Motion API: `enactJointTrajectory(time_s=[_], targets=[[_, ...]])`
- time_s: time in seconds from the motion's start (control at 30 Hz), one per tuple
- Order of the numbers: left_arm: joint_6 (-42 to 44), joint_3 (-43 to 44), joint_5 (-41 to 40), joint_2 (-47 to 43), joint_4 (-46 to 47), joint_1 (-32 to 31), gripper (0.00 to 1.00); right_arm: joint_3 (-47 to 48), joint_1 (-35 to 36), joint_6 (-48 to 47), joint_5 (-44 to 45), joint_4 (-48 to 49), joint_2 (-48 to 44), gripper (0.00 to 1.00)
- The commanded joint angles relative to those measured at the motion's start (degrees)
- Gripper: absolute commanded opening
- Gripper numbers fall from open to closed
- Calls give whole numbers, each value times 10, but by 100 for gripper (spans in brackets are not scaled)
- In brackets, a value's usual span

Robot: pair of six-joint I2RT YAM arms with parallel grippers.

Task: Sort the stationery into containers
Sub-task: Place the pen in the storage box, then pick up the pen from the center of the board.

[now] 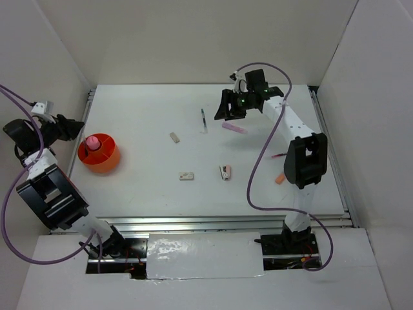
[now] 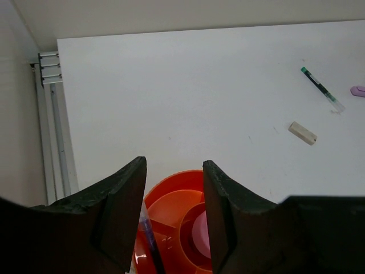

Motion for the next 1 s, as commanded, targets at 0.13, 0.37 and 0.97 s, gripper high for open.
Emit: enactJointTrajectory(time_s=[0.13, 0.37, 0.97], targets=[[54, 86, -109, -75, -97, -49, 56, 180, 53, -17, 216, -15, 111, 67], [57, 82, -190, -135, -129, -97, 57, 275, 113, 29, 375, -12, 226, 60], [74, 72, -221, -176, -156, -145, 59, 345, 144, -12, 455, -44, 352, 49]])
